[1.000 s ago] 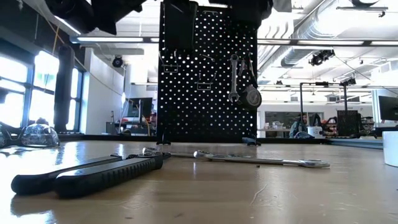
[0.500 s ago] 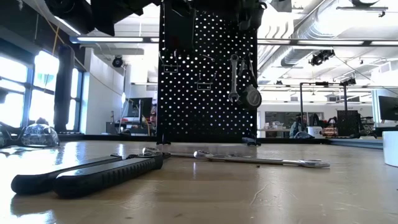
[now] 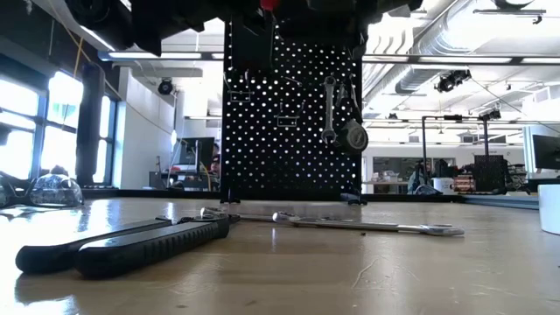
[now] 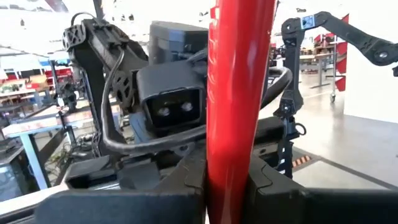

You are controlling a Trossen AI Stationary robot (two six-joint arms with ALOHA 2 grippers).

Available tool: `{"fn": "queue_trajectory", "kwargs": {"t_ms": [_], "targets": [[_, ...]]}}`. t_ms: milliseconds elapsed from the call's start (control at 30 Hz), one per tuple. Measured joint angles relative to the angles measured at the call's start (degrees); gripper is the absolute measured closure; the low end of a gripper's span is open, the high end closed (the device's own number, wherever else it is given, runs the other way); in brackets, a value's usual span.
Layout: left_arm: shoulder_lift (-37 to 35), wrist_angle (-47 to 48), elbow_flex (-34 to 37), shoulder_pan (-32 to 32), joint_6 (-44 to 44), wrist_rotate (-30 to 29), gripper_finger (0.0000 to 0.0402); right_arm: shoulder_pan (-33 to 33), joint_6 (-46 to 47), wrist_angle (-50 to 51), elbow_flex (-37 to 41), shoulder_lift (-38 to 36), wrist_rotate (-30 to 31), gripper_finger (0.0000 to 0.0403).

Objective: Hang tools onto peg board
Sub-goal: Put the red cutter into the black bin on the pegboard

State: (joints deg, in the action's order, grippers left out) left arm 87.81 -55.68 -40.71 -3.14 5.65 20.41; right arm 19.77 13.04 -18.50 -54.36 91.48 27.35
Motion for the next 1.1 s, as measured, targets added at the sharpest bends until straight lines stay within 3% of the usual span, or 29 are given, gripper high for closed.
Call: {"fn": "queue_trajectory", "kwargs": {"t_ms": [500,1100], "targets": [[0.00,-1.63,0.00,0.44,-0.82,0.44,0.0378,0.08,-7.84,-9.18,-0.01,-0.02,3.25,0.0225],[0.00,-4.28,-0.02,0.38,-1.04,-0.09,0.0378,-0.59,-12.10,-12.95,-0.01,0.09,3.60,0.0352]]}}
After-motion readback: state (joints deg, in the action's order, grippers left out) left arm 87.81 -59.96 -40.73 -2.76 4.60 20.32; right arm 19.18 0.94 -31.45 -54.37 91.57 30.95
